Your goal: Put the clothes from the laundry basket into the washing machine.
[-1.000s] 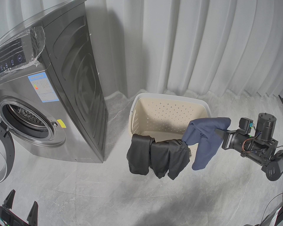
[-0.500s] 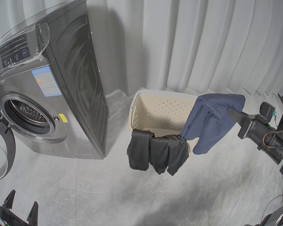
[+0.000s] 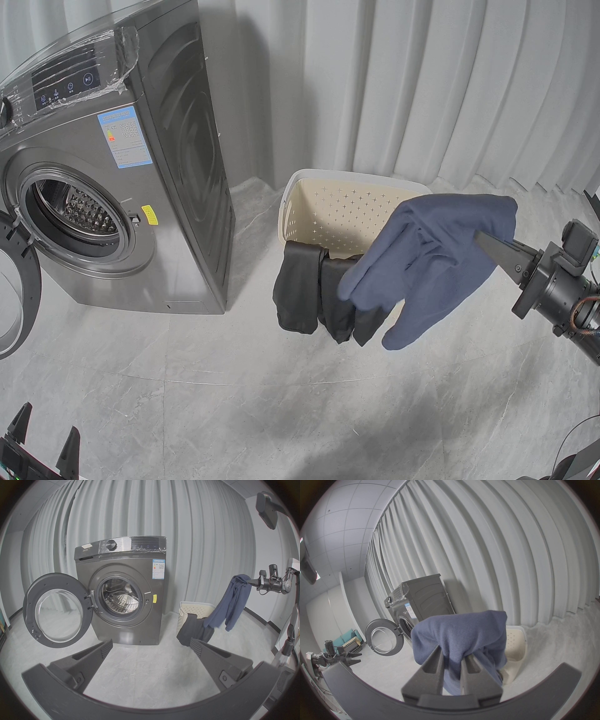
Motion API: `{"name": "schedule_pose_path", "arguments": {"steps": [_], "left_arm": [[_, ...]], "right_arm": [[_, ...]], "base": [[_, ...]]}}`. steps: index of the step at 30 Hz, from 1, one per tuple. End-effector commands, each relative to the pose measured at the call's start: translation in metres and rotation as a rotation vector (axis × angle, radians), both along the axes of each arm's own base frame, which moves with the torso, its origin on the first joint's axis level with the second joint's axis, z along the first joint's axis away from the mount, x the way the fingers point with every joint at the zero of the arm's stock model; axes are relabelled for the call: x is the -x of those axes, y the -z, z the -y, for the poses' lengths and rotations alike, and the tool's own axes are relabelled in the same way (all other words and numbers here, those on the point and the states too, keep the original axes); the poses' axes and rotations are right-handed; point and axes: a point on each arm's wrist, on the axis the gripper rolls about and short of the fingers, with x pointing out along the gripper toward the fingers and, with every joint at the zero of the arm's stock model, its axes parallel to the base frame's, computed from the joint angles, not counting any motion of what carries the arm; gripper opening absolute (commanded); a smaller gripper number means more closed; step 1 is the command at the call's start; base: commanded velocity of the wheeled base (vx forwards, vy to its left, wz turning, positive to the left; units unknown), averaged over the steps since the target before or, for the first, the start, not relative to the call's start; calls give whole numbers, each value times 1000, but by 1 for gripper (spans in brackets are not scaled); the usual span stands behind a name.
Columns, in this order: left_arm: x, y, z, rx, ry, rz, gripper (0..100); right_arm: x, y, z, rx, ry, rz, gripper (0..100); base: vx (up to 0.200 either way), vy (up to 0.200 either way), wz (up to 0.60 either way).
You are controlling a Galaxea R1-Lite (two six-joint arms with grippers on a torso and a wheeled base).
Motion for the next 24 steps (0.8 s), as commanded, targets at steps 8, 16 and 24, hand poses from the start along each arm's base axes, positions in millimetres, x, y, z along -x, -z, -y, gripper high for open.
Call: {"name": "schedule_pose_path", "arguments": {"steps": [8,16,24], "left_arm": [[0,5,0,0,0,-2,100],[0,5,0,0,0,-2,100],[0,5,0,-2,1,0,100]], "right_arm": [[4,2,-3,5,-29,-4,0],[3,3,-3,7,-30,-10,0],[5,7,-3,13,-35,-25,0]], "base": [[0,200,0],[0,200,0],[0,200,0]]}}
